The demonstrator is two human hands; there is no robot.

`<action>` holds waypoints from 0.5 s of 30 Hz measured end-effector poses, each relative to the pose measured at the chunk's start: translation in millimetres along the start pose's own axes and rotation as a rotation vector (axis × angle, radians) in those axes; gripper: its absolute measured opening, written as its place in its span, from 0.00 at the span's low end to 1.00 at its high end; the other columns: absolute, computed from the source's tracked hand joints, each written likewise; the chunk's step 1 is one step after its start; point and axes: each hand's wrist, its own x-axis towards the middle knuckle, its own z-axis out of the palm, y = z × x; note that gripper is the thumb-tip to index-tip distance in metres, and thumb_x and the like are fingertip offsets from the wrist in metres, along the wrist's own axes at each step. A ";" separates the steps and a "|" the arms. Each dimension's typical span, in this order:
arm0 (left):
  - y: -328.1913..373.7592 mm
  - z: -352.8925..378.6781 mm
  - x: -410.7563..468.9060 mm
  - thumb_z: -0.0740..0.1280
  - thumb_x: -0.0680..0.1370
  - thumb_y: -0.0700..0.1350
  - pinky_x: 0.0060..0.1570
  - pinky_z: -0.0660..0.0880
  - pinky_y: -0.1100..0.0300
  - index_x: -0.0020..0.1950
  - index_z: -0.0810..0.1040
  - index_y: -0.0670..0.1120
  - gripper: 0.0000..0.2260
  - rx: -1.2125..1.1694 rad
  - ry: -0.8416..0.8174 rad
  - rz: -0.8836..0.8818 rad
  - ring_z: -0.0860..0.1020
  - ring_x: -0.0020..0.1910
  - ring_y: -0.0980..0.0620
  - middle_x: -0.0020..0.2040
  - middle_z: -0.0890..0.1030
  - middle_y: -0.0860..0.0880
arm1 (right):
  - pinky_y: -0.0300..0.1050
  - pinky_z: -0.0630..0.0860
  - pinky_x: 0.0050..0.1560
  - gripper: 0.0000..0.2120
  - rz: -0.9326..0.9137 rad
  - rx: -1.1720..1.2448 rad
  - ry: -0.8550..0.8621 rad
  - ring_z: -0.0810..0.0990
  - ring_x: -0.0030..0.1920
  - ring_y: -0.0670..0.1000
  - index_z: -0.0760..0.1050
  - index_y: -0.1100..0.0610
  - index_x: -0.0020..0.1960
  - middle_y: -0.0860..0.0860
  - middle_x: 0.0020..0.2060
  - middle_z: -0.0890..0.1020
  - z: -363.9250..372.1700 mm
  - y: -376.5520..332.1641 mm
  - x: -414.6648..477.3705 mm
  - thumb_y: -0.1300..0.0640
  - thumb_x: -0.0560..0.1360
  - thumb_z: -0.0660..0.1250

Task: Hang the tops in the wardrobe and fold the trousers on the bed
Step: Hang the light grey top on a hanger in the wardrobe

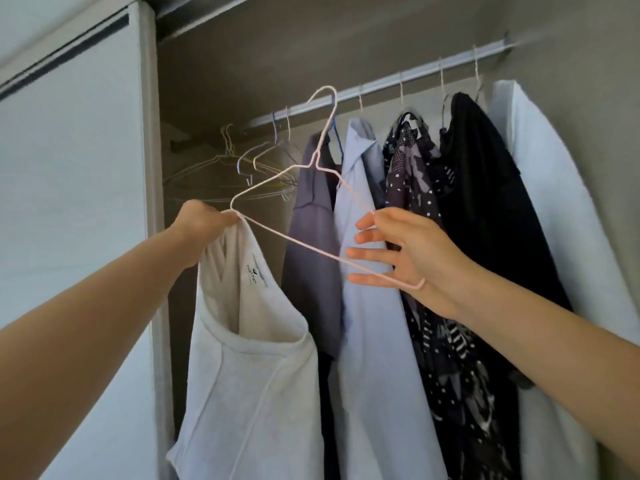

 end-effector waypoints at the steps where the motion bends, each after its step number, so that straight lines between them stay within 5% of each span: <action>1: 2.0 -1.8 -5.4 0.72 0.76 0.50 0.35 0.74 0.55 0.47 0.77 0.42 0.11 0.062 0.019 0.011 0.79 0.39 0.46 0.42 0.79 0.44 | 0.55 0.82 0.38 0.11 0.006 0.028 -0.032 0.84 0.47 0.60 0.79 0.59 0.46 0.56 0.42 0.80 -7.7 -0.8 -8.5 0.57 0.81 0.61; 6: 5.9 -8.7 -16.9 0.73 0.75 0.49 0.28 0.70 0.59 0.45 0.78 0.44 0.10 0.181 0.029 0.028 0.77 0.35 0.48 0.39 0.78 0.46 | 0.46 0.74 0.30 0.11 0.024 0.124 -0.127 0.74 0.28 0.52 0.80 0.59 0.51 0.54 0.30 0.75 -42.4 1.2 -35.9 0.54 0.79 0.62; 11: 2.9 -12.4 -25.7 0.77 0.72 0.48 0.28 0.74 0.56 0.42 0.78 0.42 0.12 0.175 -0.033 -0.053 0.79 0.37 0.46 0.41 0.79 0.43 | 0.43 0.72 0.28 0.12 0.060 0.171 -0.172 0.71 0.25 0.50 0.82 0.58 0.51 0.53 0.28 0.73 -67.5 13.9 -55.1 0.53 0.75 0.64; 15: -10.3 -17.9 -24.9 0.75 0.74 0.47 0.40 0.80 0.51 0.47 0.81 0.38 0.13 0.242 -0.102 -0.066 0.80 0.41 0.42 0.44 0.80 0.39 | 0.42 0.72 0.29 0.12 0.127 0.162 -0.146 0.68 0.24 0.49 0.82 0.58 0.50 0.52 0.27 0.71 -82.6 26.9 -63.6 0.52 0.73 0.65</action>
